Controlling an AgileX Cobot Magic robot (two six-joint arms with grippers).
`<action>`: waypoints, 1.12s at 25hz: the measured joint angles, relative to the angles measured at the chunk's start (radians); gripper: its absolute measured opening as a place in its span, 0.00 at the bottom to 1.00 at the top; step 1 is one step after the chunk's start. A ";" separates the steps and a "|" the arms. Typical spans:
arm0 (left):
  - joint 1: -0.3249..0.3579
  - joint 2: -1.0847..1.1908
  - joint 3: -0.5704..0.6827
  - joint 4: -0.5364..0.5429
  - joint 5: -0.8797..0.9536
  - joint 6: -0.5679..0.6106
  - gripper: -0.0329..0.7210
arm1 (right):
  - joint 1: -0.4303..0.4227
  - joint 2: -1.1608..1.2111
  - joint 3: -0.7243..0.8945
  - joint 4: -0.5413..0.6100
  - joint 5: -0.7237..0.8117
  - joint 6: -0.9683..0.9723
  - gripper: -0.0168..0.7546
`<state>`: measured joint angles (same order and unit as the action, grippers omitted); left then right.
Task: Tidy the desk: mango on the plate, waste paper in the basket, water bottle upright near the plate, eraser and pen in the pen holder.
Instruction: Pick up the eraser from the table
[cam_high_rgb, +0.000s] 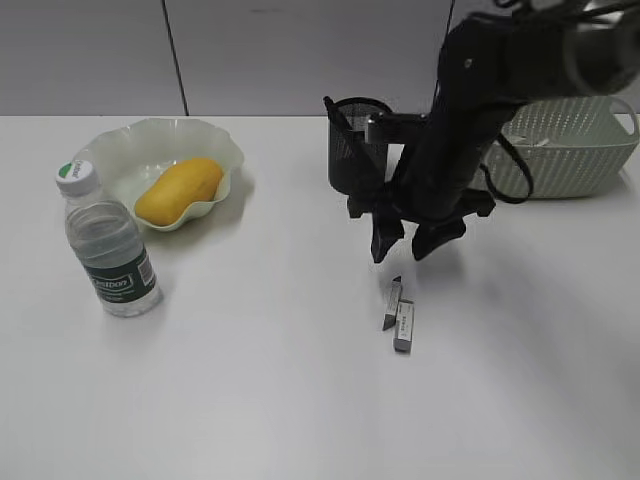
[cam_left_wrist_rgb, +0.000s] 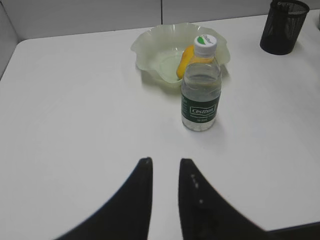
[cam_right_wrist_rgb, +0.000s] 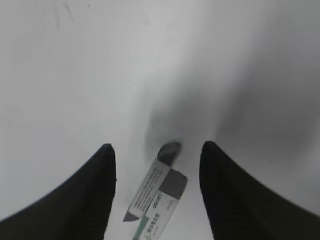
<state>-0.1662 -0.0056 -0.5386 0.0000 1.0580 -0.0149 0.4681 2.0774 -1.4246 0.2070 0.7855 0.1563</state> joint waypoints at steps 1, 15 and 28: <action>0.000 0.000 0.000 0.000 0.000 0.000 0.22 | 0.007 0.031 -0.023 -0.011 0.019 0.012 0.58; 0.000 0.000 0.000 0.000 0.000 0.000 0.22 | 0.075 0.120 -0.055 -0.138 0.073 0.137 0.36; 0.001 0.000 0.000 0.000 0.000 0.000 0.22 | 0.075 -0.027 -0.059 -0.105 -0.101 0.064 0.15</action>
<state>-0.1653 -0.0056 -0.5386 0.0000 1.0580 -0.0149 0.5428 2.0508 -1.4841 0.1018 0.6844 0.2202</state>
